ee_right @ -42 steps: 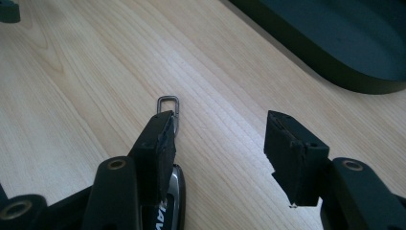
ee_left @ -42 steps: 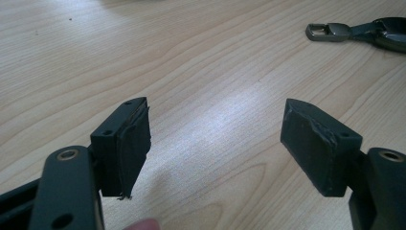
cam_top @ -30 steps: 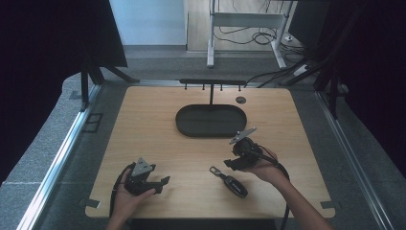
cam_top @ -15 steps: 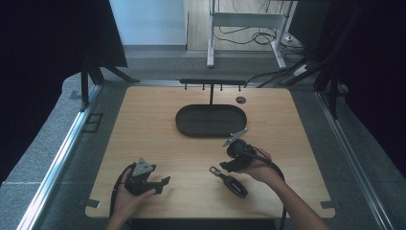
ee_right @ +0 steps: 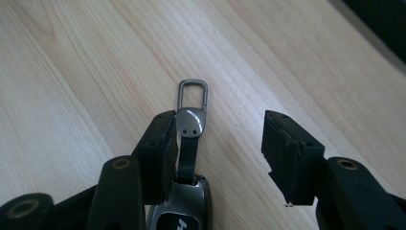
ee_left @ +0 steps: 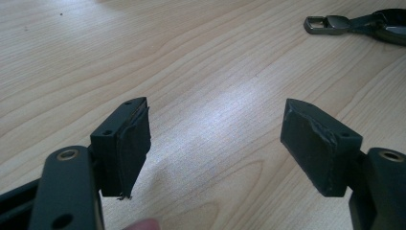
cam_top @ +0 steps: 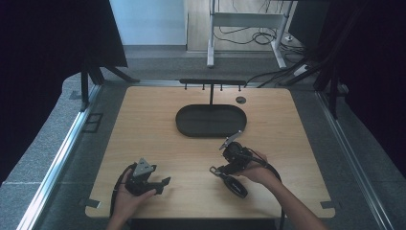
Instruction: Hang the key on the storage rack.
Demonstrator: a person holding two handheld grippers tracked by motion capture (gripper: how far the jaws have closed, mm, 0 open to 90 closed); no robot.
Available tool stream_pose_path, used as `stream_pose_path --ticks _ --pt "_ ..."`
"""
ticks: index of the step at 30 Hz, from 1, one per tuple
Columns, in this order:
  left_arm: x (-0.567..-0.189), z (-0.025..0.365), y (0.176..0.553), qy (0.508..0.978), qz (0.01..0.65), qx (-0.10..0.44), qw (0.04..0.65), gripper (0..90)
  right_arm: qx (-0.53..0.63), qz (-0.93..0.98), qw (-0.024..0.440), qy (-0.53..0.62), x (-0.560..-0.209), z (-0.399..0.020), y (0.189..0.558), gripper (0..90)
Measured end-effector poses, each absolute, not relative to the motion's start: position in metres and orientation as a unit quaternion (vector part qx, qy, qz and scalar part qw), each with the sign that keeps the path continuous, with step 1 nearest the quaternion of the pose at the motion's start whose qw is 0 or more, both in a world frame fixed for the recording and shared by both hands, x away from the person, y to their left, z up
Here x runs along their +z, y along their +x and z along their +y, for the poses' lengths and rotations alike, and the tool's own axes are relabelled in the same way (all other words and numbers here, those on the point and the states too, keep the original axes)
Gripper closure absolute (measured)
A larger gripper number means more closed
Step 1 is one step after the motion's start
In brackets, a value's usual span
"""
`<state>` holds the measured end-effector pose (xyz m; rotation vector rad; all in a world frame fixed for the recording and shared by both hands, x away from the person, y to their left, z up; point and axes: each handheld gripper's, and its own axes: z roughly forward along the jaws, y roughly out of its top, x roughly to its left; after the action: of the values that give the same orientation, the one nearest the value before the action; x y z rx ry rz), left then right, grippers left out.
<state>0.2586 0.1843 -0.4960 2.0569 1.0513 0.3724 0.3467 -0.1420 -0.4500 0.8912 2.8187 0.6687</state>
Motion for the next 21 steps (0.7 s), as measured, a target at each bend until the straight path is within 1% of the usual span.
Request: stream_pose_path --ticks 21 --pt "-0.497 0.183 0.259 0.812 0.413 0.142 0.388 26.0 0.175 0.941 0.030 0.289 -0.467 -0.132 0.348 48.0"
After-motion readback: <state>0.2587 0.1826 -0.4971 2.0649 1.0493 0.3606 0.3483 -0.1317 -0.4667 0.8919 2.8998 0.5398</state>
